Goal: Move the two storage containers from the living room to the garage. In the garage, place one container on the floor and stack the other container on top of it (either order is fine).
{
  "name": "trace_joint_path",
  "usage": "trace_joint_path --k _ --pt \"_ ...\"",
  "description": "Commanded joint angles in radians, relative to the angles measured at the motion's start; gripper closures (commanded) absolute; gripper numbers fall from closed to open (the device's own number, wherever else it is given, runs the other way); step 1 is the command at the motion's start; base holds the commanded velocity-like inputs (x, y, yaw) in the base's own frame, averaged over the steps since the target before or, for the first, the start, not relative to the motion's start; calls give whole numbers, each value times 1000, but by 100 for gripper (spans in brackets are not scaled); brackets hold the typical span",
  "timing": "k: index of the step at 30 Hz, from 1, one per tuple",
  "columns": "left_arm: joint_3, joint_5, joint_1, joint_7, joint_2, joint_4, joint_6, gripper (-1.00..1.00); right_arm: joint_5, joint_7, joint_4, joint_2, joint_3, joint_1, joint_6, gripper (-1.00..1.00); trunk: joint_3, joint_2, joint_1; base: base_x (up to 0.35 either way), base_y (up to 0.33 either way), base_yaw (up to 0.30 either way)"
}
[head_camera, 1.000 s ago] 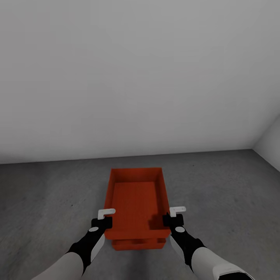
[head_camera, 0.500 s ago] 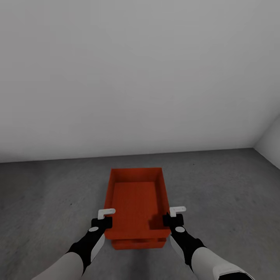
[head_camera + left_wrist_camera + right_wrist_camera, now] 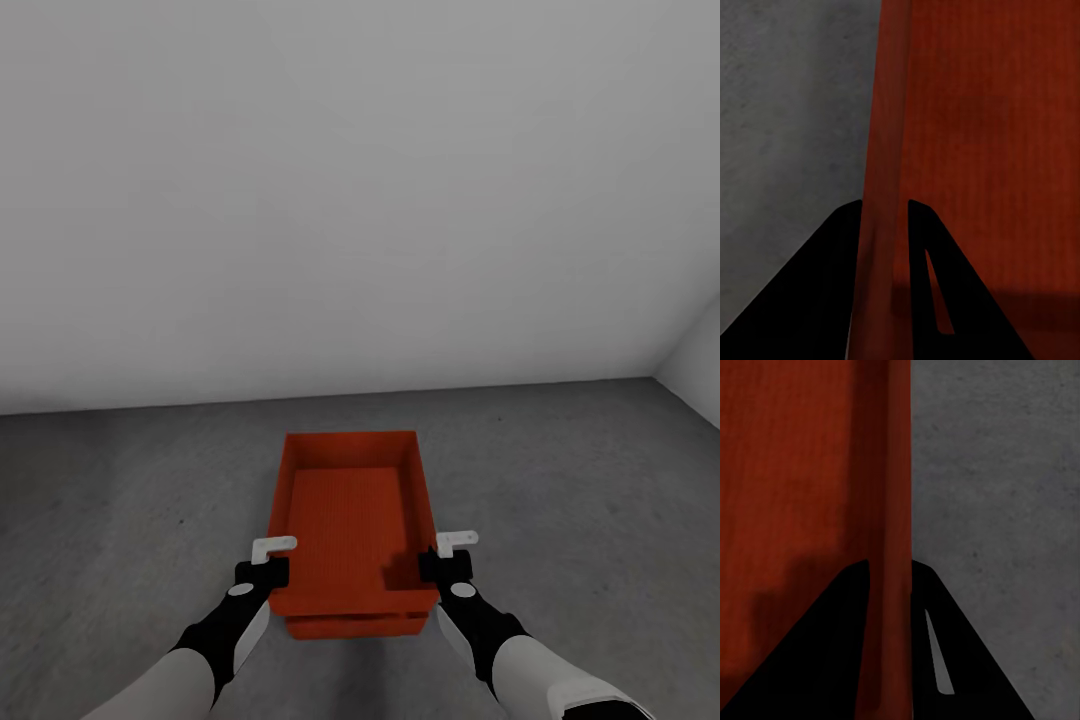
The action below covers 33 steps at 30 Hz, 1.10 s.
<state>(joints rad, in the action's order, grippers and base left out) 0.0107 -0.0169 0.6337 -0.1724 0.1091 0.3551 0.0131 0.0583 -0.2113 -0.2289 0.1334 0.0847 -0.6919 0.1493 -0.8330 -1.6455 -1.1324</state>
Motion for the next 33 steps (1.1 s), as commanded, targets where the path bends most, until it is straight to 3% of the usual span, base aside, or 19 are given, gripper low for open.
trace_joint_path --k 1,20,33 --pt "8 -2 0 -59 -2 -2 1 100 17 -14 -4 -1 -22 -1 3 100 -4 -8 -4 0 0 0" --pt "8 -2 0 -59 -2 -2 1 100 17 -14 -4 -1 -22 -1 3 100 -63 -141 -77 0 0 0" --pt "8 -2 0 -59 -2 -2 1 100 17 -14 -4 -1 -22 -1 3 100 -70 -155 -84 0 0 0"
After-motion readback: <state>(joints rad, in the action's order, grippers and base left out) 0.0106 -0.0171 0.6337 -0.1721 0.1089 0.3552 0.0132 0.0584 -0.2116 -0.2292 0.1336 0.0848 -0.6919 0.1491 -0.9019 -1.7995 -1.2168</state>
